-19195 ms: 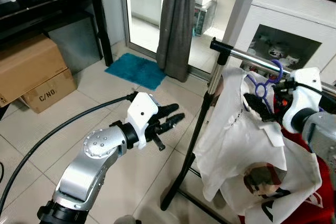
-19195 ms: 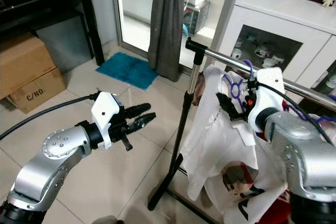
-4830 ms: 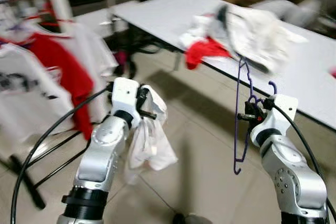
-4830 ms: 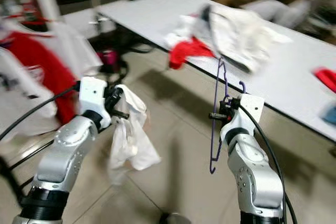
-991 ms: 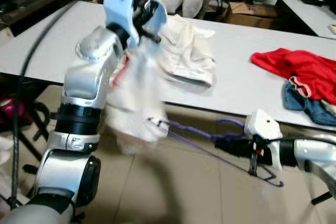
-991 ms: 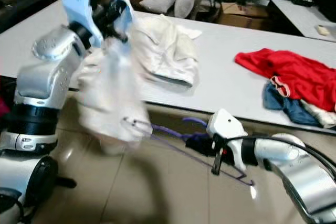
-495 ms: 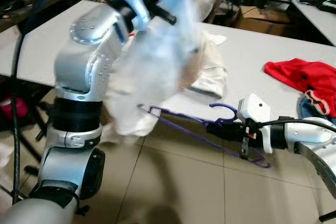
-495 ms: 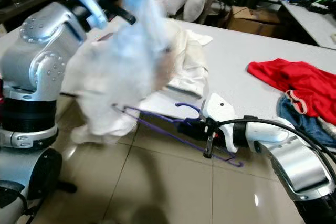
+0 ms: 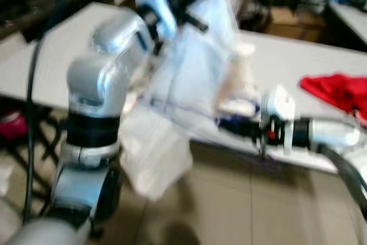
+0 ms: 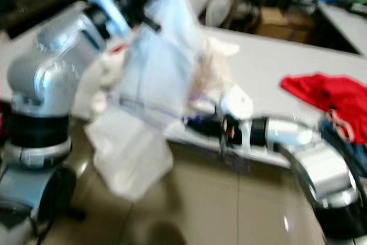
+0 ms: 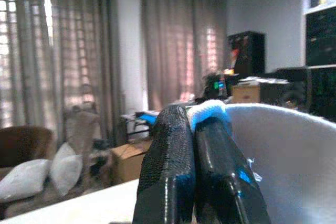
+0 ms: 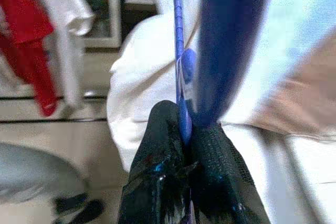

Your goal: Hang hanger

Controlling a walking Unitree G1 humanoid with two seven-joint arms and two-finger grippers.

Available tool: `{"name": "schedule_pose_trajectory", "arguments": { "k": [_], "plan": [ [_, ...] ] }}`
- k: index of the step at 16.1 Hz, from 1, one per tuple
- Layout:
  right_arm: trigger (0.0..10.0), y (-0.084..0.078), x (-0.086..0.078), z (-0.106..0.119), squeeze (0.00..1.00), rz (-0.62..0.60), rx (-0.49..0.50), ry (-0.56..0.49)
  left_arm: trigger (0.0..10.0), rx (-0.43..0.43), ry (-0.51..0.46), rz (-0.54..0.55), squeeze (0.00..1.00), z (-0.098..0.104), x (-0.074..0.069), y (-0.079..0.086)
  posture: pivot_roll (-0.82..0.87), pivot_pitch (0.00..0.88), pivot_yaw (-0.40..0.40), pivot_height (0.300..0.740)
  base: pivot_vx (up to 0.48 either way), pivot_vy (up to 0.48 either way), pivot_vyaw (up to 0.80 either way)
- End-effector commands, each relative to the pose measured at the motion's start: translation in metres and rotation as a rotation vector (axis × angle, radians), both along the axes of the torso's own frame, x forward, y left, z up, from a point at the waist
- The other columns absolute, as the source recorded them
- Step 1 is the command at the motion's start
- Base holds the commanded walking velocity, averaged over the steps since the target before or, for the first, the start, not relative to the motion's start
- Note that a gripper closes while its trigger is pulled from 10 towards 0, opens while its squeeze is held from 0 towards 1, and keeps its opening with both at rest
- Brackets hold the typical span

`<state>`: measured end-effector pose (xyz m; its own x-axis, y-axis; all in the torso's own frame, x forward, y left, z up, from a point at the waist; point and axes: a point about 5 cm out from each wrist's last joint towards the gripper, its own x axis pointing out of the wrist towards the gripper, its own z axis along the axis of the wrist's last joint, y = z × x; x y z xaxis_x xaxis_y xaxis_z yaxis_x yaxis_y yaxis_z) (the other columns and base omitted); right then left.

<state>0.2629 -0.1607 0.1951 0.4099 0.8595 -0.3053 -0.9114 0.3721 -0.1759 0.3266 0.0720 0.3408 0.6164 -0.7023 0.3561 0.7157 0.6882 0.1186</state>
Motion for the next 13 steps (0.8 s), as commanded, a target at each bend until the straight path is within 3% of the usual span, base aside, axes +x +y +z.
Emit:
{"name": "schedule_pose_trajectory", "arguments": {
  "k": [1, 2, 3, 4, 5, 6, 7, 10, 11, 12, 13],
  "plan": [
    [10.0, -0.012, 0.014, 0.000, 0.00, -0.098, -0.038, -0.035, 10.0, 0.003, -0.037, -0.071, 0.00, 0.011, -0.009, -0.017, -0.03, 0.000, -0.050, 0.740, 0.382, 0.000, 0.00],
    [10.0, -0.016, 0.023, 0.002, 0.00, -0.145, -0.062, -0.067, 10.0, -0.005, -0.039, -0.076, 0.00, 0.013, -0.010, -0.017, -0.03, 0.000, -0.050, 0.740, 0.382, 0.000, 0.00],
    [10.0, -0.041, 0.066, 0.026, 0.00, -0.431, -0.126, -0.272, 10.0, -0.028, -0.053, -0.085, 0.00, 0.022, -0.013, -0.014, -0.03, 0.000, -0.053, 0.740, 0.379, 0.000, 0.00],
    [10.0, -0.046, 0.074, 0.034, 0.00, -0.492, -0.126, -0.320, 10.0, -0.030, -0.057, -0.083, 0.00, 0.023, -0.013, -0.013, -0.03, 0.000, -0.053, 0.740, 0.379, 0.000, 0.00],
    [10.0, -0.057, 0.089, 0.064, 0.00, -0.638, -0.075, -0.477, 10.0, -0.035, -0.069, -0.072, 0.00, 0.027, -0.013, -0.010, -0.02, 0.000, -0.054, 0.740, 0.379, 0.000, 0.00],
    [10.0, -0.061, 0.094, 0.080, 0.00, -0.690, -0.048, -0.557, 10.0, -0.038, -0.073, -0.067, 0.00, 0.029, -0.012, -0.009, -0.03, 0.000, -0.054, 0.740, 0.379, 0.000, 0.00],
    [10.0, -0.071, 0.099, 0.134, 0.00, -0.802, 0.046, -0.809, 10.0, -0.053, -0.091, -0.038, 0.00, 0.036, -0.011, -0.001, -0.03, 0.000, -0.056, 0.740, 0.382, 0.000, 0.00],
    [10.0, -0.075, 0.094, 0.194, 0.00, -0.847, 0.194, -1.091, 10.0, -0.079, -0.121, 0.036, 0.00, 0.047, -0.006, 0.014, -0.02, 0.000, -0.074, 0.740, 0.381, 0.000, 0.00],
    [10.0, -0.065, 0.113, 0.159, 0.00, -0.751, 0.092, -0.921, 10.0, -0.076, -0.102, 0.098, 0.00, 0.041, 0.000, 0.023, -0.02, 0.000, -0.083, 0.740, 0.382, 0.000, 0.00],
    [10.0, -0.062, 0.119, 0.131, 0.00, -0.707, 0.029, -0.794, 10.0, -0.066, -0.080, 0.116, 0.00, 0.033, 0.002, 0.023, -0.02, 0.000, -0.089, 0.740, 0.382, 0.000, 0.00],
    [10.0, -0.053, 0.118, 0.076, 0.00, -0.557, -0.104, -0.621, 10.0, -0.013, -0.041, 0.159, 0.00, 0.013, 0.007, 0.021, -0.02, 0.000, -0.091, 0.740, 0.382, 0.000, 0.00]
  ]
}}
